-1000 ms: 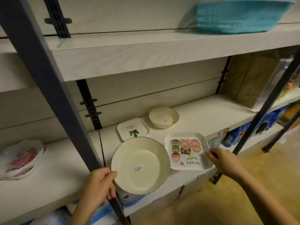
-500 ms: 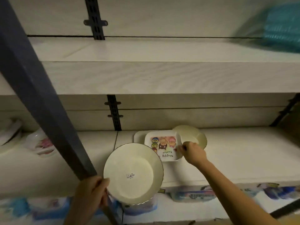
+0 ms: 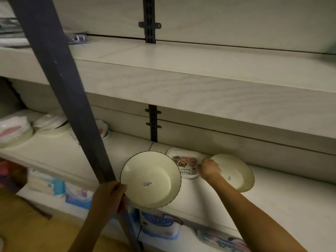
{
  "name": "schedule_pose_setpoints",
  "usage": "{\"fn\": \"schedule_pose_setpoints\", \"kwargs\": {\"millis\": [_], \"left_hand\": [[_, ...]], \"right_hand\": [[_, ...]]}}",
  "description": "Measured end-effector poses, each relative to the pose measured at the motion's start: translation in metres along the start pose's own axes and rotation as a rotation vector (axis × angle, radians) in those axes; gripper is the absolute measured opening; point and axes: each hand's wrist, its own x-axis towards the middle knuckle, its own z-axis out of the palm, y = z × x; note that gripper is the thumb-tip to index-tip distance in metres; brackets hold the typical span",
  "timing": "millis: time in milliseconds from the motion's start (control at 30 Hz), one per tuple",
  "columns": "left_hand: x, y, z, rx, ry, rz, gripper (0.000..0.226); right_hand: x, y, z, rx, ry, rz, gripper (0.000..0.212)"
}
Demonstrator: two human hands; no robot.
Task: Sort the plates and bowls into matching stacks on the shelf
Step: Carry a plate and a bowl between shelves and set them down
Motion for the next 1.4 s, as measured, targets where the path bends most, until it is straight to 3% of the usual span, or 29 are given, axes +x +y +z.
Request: {"fn": "schedule_pose_setpoints", "kwargs": {"millis": [267,433,767,1033,1300,1400], "left_hand": [[0.000,0.011,0.012,0.058,0.052,0.096,0.040],[0.017,0.029,0.037,-0.031,-0.064,0.116,0.039],[0.059,0.093,0.146,-0.117,-0.340,0.137,0.034],[0.075,0.122,0.231,-0.042,-0.480,0.127,0.040],[0.074,0.116,0.249,0.164,-0.485,0.175,0.042],[0.065,0.120,0.237,0.451,-0.370,0.386,0.043]], "right_hand": [[-0.012,0.017,-0.021,-0.063,0.000,-0.146,0.039],[-0.044,0.063,-0.045,-0.145,-0.003,-0.292,0.035],[-0.112,0.167,-0.083,-0.193,0.001,-0.117,0.036],[-0.135,0.213,-0.088,-0.159,-0.004,0.005,0.037],[-0.132,0.218,-0.095,-0.184,0.004,-0.010,0.039],[-0.126,0.212,-0.095,-0.189,-0.008,-0.041,0.039]]}}
